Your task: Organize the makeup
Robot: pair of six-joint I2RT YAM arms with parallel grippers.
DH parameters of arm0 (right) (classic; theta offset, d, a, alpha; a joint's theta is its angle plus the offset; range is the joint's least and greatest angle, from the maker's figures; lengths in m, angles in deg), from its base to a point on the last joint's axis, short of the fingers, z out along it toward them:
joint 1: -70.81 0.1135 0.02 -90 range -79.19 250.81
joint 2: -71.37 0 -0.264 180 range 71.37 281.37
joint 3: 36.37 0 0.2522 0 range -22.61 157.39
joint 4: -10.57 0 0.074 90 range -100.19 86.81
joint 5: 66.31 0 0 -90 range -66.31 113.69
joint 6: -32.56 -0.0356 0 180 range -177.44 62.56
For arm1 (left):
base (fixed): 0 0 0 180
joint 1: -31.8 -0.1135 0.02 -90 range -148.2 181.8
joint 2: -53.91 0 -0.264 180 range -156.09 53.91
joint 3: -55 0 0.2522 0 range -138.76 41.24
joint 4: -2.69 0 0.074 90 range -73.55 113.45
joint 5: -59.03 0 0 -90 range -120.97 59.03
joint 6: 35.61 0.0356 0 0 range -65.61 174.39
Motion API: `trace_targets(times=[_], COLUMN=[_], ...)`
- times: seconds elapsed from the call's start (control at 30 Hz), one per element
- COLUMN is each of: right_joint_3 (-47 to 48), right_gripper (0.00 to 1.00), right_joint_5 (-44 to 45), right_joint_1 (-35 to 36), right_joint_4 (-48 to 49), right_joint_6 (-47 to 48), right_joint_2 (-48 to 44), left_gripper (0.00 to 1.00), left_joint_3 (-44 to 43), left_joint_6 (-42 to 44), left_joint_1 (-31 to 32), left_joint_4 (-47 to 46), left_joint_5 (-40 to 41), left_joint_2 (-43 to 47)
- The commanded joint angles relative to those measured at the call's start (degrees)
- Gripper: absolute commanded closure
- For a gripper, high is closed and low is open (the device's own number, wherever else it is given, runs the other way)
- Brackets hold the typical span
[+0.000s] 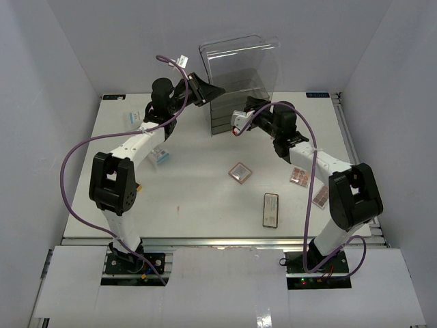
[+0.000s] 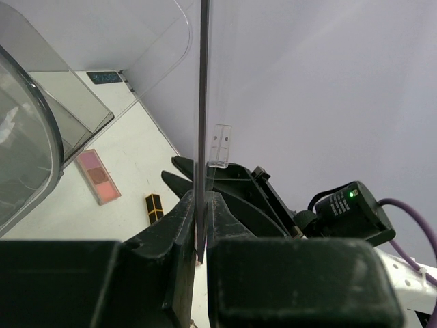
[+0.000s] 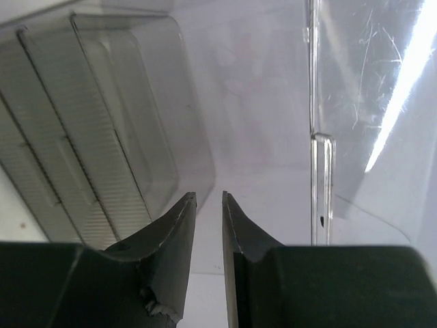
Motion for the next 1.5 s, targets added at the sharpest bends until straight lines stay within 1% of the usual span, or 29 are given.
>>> trace_targets(times=[0.0, 0.2, 0.33, 0.43, 0.67, 0.73, 0.83, 0.93, 1.0, 1.03, 1.13, 1.3, 1.47], right_joint_3=[-4.6, -7.5, -7.6, -6.9, -6.0, -5.8, -5.1, -4.1, -3.3, -3.1, -2.6, -1.2, -0.1], right_gripper=[0.71, 0.7, 0.71, 0.71, 0.72, 0.72, 0.73, 0.73, 0.73, 0.73, 0.74, 0.74, 0.75], right_joint_5=[6.0, 6.8, 7.4, 7.7, 8.1, 8.2, 8.2, 8.5, 8.5, 8.5, 8.6, 8.7, 8.6], right_joint_1=[0.8, 0.8, 0.8, 0.8, 0.9, 0.8, 0.8, 0.8, 0.7, 0.8, 0.6, 0.3, -0.2], right_joint_4=[17.1, 24.5, 30.9, 33.7, 32.8, 32.6, 32.0, 31.2, 31.0, 30.8, 30.8, 30.3, 28.0], right_joint_6=[8.3, 10.8, 12.1, 12.8, 11.8, 11.7, 11.5, 11.3, 11.2, 11.2, 11.1, 10.3, 9.4], right_joint_2=[-0.2, -1.0, 0.0, 0.9, 0.2, -0.1, 0.0, 0.6, 1.0, 1.2, 1.5, 1.7, 1.2], left_gripper=[0.9, 0.86, 0.83, 0.82, 0.8, 0.76, 0.68, 0.53, 0.46, 0.41, 0.31, 0.24, 0.22], left_joint_3=[-0.2, 0.5, 1.6, 2.0, 2.3, 2.3, 2.7, 3.1, 3.2, 3.1, 3.2, 4.4, 11.1], left_joint_6=[-0.3, -0.4, -0.6, -0.6, -0.4, -0.5, -0.6, -0.6, -0.6, -0.6, -0.5, 1.0, 7.2], left_joint_1=[-1.4, -1.5, -1.5, -1.6, -2.1, -2.3, -2.4, -2.5, -2.5, -2.6, -2.8, -3.7, -5.4], left_joint_4=[-2.1, -1.8, -1.8, -1.6, -1.1, -1.1, -1.2, -1.2, -1.0, -1.0, -0.8, -0.5, 3.4], left_joint_5=[2.3, 2.7, 2.9, 2.9, 2.7, 2.5, 2.7, 2.8, 2.8, 2.8, 2.8, 2.4, 2.2], left_joint_2=[5.3, 5.6, 6.1, 6.4, 6.9, 7.0, 7.3, 7.7, 8.1, 8.3, 9.0, 12.0, 20.6])
